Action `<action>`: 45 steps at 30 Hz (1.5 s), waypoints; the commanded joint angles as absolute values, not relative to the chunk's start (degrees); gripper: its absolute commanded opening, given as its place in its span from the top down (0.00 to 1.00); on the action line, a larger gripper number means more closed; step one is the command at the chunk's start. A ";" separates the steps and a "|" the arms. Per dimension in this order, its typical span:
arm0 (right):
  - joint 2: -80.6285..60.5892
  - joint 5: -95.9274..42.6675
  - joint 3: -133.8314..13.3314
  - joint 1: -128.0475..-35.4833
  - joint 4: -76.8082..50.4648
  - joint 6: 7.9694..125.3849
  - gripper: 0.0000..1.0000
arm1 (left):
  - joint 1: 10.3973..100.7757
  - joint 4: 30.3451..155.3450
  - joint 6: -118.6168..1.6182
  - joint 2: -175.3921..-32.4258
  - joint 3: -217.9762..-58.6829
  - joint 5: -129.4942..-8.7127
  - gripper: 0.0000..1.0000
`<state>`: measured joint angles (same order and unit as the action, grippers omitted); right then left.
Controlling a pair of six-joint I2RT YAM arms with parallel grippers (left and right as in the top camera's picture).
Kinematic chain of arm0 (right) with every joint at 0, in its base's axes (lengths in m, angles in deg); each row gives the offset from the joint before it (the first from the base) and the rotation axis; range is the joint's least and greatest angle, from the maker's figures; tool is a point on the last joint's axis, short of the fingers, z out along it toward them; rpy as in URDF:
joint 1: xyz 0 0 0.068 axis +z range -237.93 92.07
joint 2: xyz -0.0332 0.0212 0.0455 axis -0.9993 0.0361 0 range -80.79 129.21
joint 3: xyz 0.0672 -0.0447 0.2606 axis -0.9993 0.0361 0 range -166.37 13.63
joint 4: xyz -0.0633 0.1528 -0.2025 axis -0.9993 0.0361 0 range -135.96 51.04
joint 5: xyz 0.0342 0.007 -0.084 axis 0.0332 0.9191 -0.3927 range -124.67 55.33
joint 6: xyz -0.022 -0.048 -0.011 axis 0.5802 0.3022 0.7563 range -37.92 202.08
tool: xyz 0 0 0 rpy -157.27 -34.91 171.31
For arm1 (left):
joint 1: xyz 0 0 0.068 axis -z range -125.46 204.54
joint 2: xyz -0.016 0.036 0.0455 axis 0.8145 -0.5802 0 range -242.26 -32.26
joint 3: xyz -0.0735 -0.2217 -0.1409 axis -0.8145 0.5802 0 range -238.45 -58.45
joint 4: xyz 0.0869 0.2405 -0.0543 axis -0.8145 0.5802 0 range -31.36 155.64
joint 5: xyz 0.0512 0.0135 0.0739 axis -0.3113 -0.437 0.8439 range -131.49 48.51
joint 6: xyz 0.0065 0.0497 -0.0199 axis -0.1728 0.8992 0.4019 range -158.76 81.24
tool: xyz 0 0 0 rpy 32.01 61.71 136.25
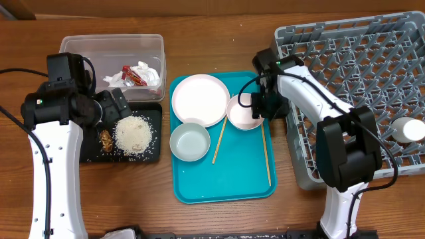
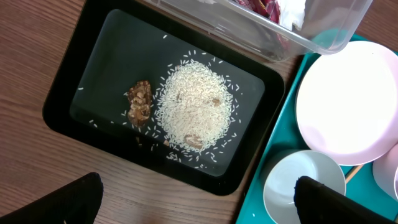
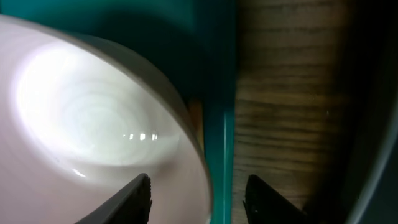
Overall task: Sort waste into correct bins and load items into the dishwasher
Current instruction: 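Grasp the pink bowl rim on the teal tray with the right gripper, then carry the pink bowl into the dish rack and release it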
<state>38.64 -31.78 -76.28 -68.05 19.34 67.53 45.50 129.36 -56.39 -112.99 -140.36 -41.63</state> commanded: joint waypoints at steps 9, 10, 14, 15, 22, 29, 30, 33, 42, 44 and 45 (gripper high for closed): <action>38.60 -32.06 -76.24 -68.29 19.32 66.76 0.93 | 45.41 129.29 -56.59 -112.40 -141.00 -41.02 0.00; 38.43 -32.06 -76.37 -68.29 19.45 66.76 0.95 | 45.41 129.29 -56.59 -112.40 -141.00 -41.02 0.00; 36.77 -32.08 -77.99 -68.29 20.35 66.79 0.96 | 45.41 129.29 -56.59 -112.40 -141.00 -41.02 0.00; 36.28 -32.08 -78.47 -68.29 20.56 66.79 0.96 | 45.41 129.29 -56.59 -112.40 -141.00 -41.02 0.00; 28.15 -32.24 -81.86 -69.41 22.31 66.81 0.96 | 45.41 129.29 -56.59 -112.40 -141.00 -41.02 0.00; 16.88 -44.19 -84.81 -74.00 20.11 66.83 0.96 | 45.41 129.29 -56.59 -112.40 -141.00 -41.02 0.00; 15.89 -47.10 -84.81 -74.69 19.19 66.83 0.96 | 45.41 129.31 -56.59 -112.40 -141.00 -41.02 0.00; 14.01 -56.04 -84.81 -77.08 15.73 67.09 0.96 | 45.41 129.29 -56.59 -112.40 -141.00 -41.02 0.00; 14.95 -74.64 -84.76 -91.57 -1.95 68.95 0.96 | 45.41 129.29 -56.59 -112.40 -141.00 -41.02 0.00; 16.04 -74.70 -84.76 -94.93 -6.45 73.19 0.96 | 45.41 129.29 -56.59 -112.40 -141.00 -41.02 0.00; 16.81 -74.81 -84.76 -96.62 -8.81 76.18 0.96 | 45.41 129.29 -56.59 -112.40 -141.00 -41.02 0.00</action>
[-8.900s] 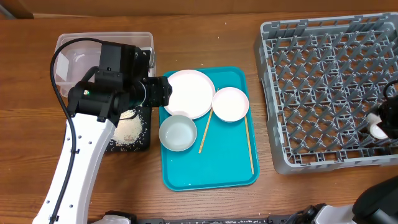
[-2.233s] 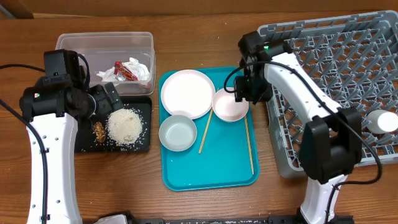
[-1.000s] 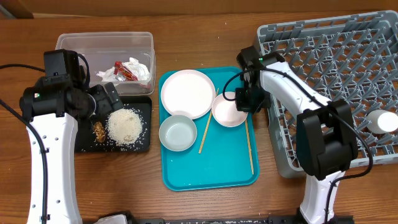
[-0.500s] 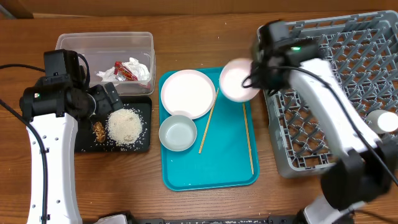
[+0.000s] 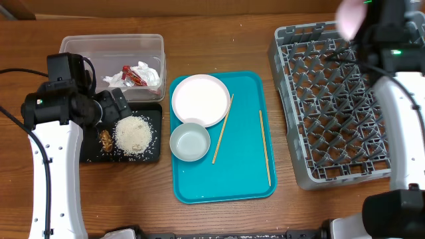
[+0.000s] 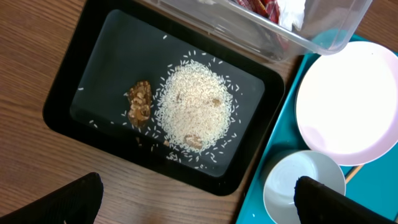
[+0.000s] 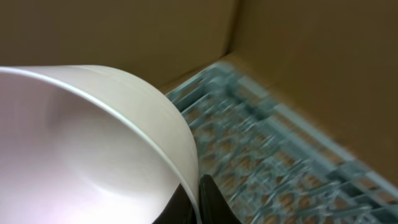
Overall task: Sort waste into correct bins and load items into the dishwasher
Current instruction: 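Carry the pink bowl into the dish rack and release it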
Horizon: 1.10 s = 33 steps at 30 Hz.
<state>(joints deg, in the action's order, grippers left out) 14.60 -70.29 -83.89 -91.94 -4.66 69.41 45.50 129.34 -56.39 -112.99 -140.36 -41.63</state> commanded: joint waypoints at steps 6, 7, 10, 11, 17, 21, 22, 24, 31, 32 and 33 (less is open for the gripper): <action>25.36 -100.56 -84.76 -103.66 -21.97 86.20 0.96 | 45.41 129.29 -56.59 -112.40 -141.00 -41.02 0.00; 26.56 -103.97 -84.76 -104.22 -23.46 87.09 0.96 | 45.41 129.29 -56.59 -112.40 -141.00 -41.02 0.00; 29.99 -109.15 -84.76 -105.60 -26.10 88.34 0.96 | 45.41 129.31 -56.59 -112.40 -141.00 -41.02 0.00; 30.93 -109.61 -84.76 -105.88 -26.12 88.29 0.96 | 45.41 129.29 -56.59 -112.40 -141.00 -41.02 0.00; 37.03 -109.61 -84.74 -106.32 -24.42 88.03 0.96 | 45.41 129.29 -56.59 -112.40 -141.00 -41.02 0.00; 39.48 -106.42 -84.63 -105.88 -17.31 80.34 0.96 | 45.41 129.29 -56.59 -112.40 -141.00 -41.02 0.00; 39.56 -104.76 -84.59 -105.88 -15.26 78.31 0.96 | 45.41 129.29 -56.59 -112.40 -141.00 -41.02 0.00; 39.63 -101.79 -84.57 -105.91 -11.76 74.48 0.96 | 45.41 129.31 -56.59 -112.40 -141.00 -41.02 0.00; 39.63 -93.89 -84.57 -105.88 -1.77 65.37 0.96 | 45.41 129.29 -56.59 -112.40 -141.00 -41.02 0.00; 39.63 -93.30 -84.57 -105.88 -0.79 64.45 0.96 | 45.41 129.31 -56.59 -112.40 -141.00 -41.02 0.00; 39.63 -92.91 -84.57 -105.88 0.70 62.87 0.96 | 45.41 129.29 -56.59 -112.40 -141.00 -41.02 0.00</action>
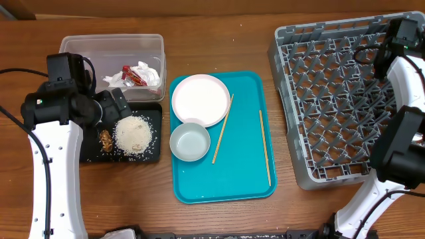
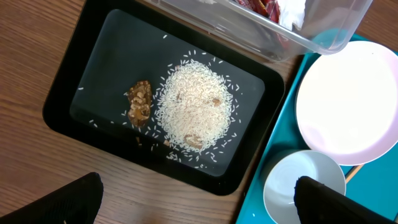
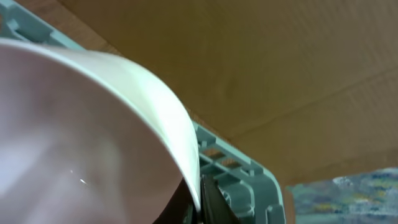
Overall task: Sort waste into correct bins and load items into the dishwasher
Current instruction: 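Carry the pink bowl into the dish rack and release it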
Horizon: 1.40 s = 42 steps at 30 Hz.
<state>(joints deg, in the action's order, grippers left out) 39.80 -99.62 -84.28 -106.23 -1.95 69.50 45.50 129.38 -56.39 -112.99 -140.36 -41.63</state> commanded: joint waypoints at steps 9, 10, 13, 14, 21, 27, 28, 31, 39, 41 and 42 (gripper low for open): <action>39.63 -92.41 -84.57 -104.66 7.78 56.27 0.96 | 45.41 129.29 -56.59 -112.40 -141.00 -41.02 0.00; 39.63 -92.41 -84.59 -104.14 7.80 56.30 0.96 | 45.41 129.29 -56.59 -112.40 -141.00 -41.02 0.00; 39.61 -92.41 -84.59 -102.54 8.26 56.32 0.96 | 45.41 129.29 -56.59 -112.40 -141.00 -41.02 0.00; 39.61 -92.39 -84.59 -102.04 8.52 56.30 0.96 | 45.41 129.29 -56.59 -112.40 -141.00 -41.02 0.00; 39.61 -89.72 -84.59 -98.15 11.71 56.30 0.78 | 45.41 129.29 -56.59 -112.40 -141.00 -41.02 0.00; 36.55 -84.39 -84.61 -96.92 12.74 56.32 0.55 | 45.41 129.29 -56.59 -112.40 -141.00 -41.02 0.00; 35.54 -83.60 -84.61 -96.88 12.87 56.34 0.54 | 45.41 129.29 -56.59 -112.40 -141.00 -41.02 0.00; 31.48 -80.71 -84.68 -96.73 13.15 56.78 0.49 | 45.41 129.29 -56.59 -112.40 -141.00 -41.02 0.00; 20.48 -54.81 -84.72 -93.32 15.01 60.01 0.38 | 45.41 129.31 -56.59 -112.40 -141.00 -41.02 0.00; 18.95 -43.14 -84.72 -90.56 16.52 59.99 0.37 | 45.41 129.29 -56.59 -112.40 -141.00 -41.02 0.00; 18.95 -40.15 -84.72 -89.19 17.44 59.99 0.37 | 45.41 129.31 -56.59 -112.40 -141.00 -41.02 0.00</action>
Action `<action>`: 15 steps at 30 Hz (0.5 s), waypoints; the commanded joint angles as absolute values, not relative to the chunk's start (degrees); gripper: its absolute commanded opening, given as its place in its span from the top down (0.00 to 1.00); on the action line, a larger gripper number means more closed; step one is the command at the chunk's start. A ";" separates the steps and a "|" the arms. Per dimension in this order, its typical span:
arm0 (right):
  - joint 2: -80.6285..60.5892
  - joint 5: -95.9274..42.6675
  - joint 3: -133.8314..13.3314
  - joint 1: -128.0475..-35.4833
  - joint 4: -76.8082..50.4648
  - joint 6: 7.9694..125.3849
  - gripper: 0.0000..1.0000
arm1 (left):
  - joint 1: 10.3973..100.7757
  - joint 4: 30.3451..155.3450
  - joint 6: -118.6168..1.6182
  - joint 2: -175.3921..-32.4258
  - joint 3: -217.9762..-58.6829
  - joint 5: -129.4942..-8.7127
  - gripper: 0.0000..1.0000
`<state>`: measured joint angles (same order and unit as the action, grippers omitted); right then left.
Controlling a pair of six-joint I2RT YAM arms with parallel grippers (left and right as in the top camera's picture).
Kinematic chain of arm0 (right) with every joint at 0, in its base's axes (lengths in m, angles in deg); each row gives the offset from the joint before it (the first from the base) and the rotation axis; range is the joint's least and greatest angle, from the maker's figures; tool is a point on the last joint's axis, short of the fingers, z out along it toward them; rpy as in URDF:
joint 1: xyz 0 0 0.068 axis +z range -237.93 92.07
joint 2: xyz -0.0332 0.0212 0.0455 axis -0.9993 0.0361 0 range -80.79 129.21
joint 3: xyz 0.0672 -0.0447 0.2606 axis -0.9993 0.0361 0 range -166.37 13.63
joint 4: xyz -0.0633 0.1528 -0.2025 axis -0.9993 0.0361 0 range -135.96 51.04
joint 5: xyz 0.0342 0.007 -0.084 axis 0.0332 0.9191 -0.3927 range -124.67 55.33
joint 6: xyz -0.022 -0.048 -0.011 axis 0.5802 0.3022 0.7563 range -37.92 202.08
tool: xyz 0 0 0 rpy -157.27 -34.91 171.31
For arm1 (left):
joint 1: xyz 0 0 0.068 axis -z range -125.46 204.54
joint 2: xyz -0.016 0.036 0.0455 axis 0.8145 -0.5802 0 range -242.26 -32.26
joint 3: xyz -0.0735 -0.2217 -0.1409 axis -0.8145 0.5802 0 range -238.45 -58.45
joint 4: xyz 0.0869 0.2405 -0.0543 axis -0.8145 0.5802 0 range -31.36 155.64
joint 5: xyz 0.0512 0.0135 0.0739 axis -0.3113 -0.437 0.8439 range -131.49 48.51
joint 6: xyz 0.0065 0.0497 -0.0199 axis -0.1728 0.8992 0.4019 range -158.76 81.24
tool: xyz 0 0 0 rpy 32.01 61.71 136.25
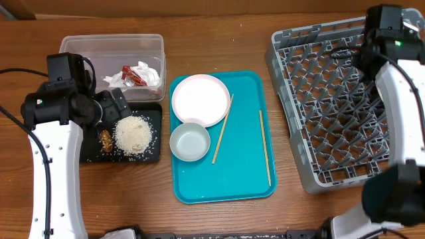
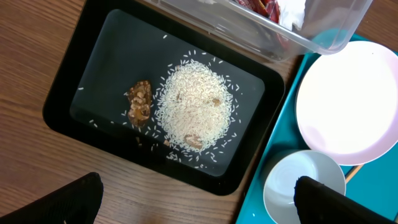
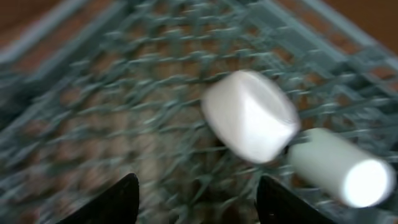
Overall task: Sort waste into correct bins and load items into the dishwasher
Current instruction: 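Carry the pink bowl into the dish rack and release it, then grasp the white bowl on the teal tray with the right gripper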
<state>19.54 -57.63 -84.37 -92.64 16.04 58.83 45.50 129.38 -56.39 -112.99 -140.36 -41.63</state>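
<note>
My right gripper (image 3: 194, 186) is open above the grey dish rack (image 1: 332, 99), at its far right corner. Below it, in the blurred right wrist view, the pale pink bowl (image 3: 249, 115) lies bottom up in the rack beside a white cup (image 3: 339, 171). A pink plate (image 1: 200, 99), a grey-blue bowl (image 1: 190, 142) and two chopsticks (image 1: 222, 129) lie on the teal tray (image 1: 226, 182). My left gripper (image 2: 198, 186) is open over the near edge of the black tray (image 2: 68, 102), which holds rice (image 2: 196, 112) and brown scraps.
A clear bin (image 1: 113, 50) with crumpled wrappers stands behind the black tray. The second chopstick (image 1: 265, 147) lies along the teal tray's right side. The rack sits slightly askew on the wooden table.
My right gripper held the pink bowl at the rack's far right edge; now it is open and the bowl lies in the rack. The rack stands slightly turned. The left arm is unchanged.
My right gripper stood open astride the pink bowl's rim on the teal tray. Then it held the bowl high over the rack's far side, then at the far right edge. Now the bowl lies in the rack by the cup. The left gripper stayed open over the black tray.
</note>
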 commanded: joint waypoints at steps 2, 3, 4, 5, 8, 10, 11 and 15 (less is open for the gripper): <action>19.21 -36.72 -84.68 -86.54 19.17 60.01 0.36 | 45.41 129.31 -56.59 -112.40 -141.00 -41.02 0.00; 19.59 -34.77 -84.41 -83.11 20.98 60.05 0.33 | 45.41 129.29 -56.59 -112.40 -141.00 -41.02 0.00; 19.78 -34.03 -84.11 -81.12 21.68 60.47 0.32 | 45.41 129.29 -56.59 -112.40 -141.00 -41.02 0.00; 20.07 -32.94 -83.84 -79.28 22.16 61.37 0.32 | 45.41 129.29 -56.59 -112.40 -141.00 -41.02 0.00; 21.31 -29.57 -82.90 -73.84 23.62 62.81 0.31 | 45.41 129.29 -56.59 -112.40 -141.00 -41.02 0.00; 22.03 -28.26 -81.68 -70.65 23.80 62.79 0.30 | 45.41 129.29 -56.59 -112.40 -141.00 -41.02 0.00; 22.38 -27.65 -80.68 -68.77 23.58 62.79 0.30 | 45.41 129.31 -56.59 -112.40 -141.00 -41.02 0.00; 23.21 -24.91 -76.92 -62.85 21.64 62.35 0.29 | 45.41 129.29 -56.59 -112.40 -141.00 -41.02 0.00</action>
<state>22.47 -28.85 -79.32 -65.69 22.71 61.98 45.50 129.36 -56.39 -112.99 -140.36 -41.63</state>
